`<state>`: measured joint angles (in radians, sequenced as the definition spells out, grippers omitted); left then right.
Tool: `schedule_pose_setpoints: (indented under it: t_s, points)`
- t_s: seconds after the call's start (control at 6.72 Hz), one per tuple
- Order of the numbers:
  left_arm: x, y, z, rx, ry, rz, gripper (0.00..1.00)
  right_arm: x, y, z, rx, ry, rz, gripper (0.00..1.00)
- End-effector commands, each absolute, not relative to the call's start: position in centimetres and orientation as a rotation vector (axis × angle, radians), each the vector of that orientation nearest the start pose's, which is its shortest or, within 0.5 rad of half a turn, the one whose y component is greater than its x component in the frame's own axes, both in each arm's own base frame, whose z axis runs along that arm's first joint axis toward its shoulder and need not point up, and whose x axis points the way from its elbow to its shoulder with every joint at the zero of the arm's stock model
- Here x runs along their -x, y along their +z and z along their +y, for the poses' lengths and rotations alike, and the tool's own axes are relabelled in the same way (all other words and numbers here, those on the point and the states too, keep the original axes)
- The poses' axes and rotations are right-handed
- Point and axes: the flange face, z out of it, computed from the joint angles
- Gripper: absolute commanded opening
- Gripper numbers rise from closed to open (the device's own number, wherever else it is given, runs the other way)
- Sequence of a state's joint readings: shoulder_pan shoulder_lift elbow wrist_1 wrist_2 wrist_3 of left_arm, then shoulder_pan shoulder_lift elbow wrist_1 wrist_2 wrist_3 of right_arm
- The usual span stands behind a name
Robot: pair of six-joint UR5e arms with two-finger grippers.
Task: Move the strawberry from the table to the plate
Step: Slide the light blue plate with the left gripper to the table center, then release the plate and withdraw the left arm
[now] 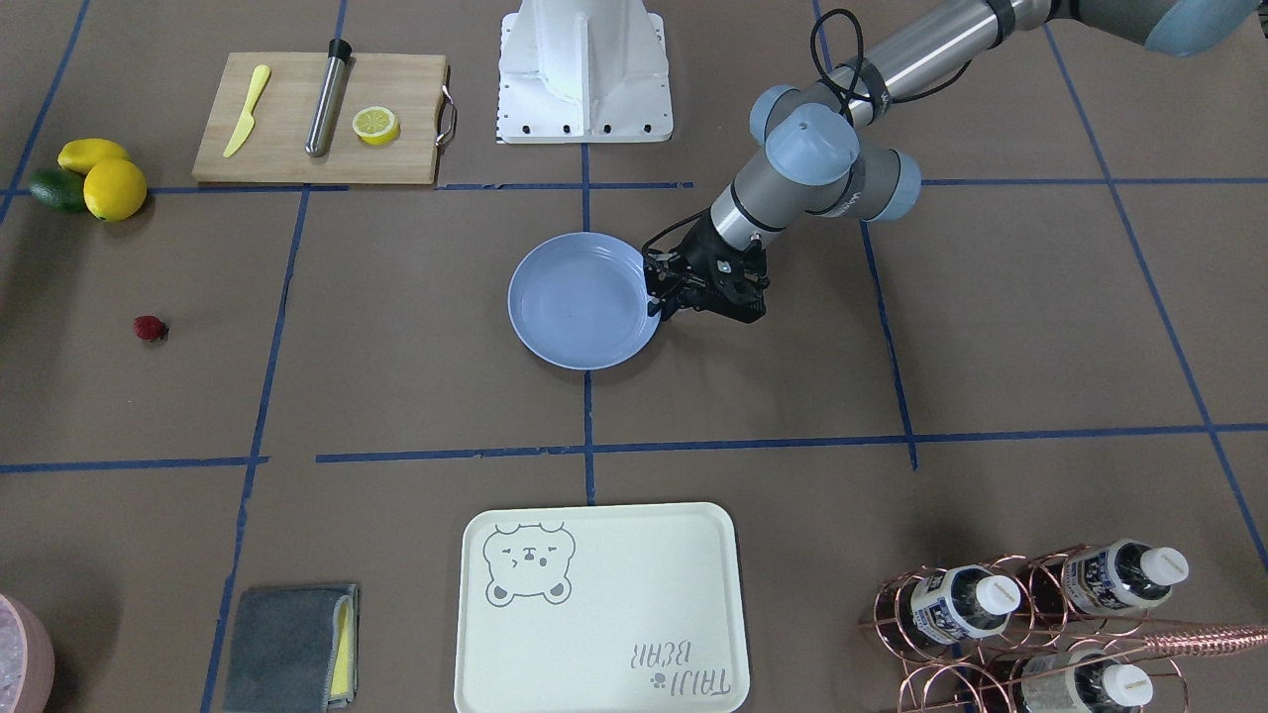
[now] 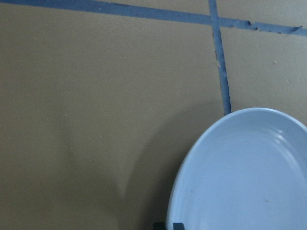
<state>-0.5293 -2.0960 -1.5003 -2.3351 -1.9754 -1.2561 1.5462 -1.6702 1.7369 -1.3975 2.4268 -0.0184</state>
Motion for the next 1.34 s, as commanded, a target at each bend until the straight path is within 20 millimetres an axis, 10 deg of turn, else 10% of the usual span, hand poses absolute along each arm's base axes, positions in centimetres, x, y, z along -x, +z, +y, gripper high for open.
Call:
schedule_pose_setpoints:
  t_s: [0.0, 0.3, 0.6, 1.04, 1.19]
  points:
    - [-53.9, 29.5, -43.0, -0.207, 0.105, 1.234, 1.00, -4.7, 58.5, -47.1, -0.259, -0.168, -0.846, 1.00]
    - [-45.3, 31.3, -48.3, -0.289, 0.192, 1.096, 1.00, -4.5, 56.2, -48.0, -0.357, -0.210, -0.841, 1.00]
    - [-31.7, 34.1, -51.9, -0.422, 0.342, 0.862, 1.00, -4.4, 55.4, -48.4, -0.370, -0.208, -0.850, 1.00]
    - [-6.7, 48.1, -57.4, -0.417, 0.365, 0.761, 1.00, -2.3, 51.9, -48.3, -0.414, -0.277, -0.864, 1.00]
    - [-1.1, 52.8, -56.2, -0.396, 0.342, 0.756, 1.00, -2.3, 51.9, -47.4, -0.411, -0.274, -0.867, 1.00]
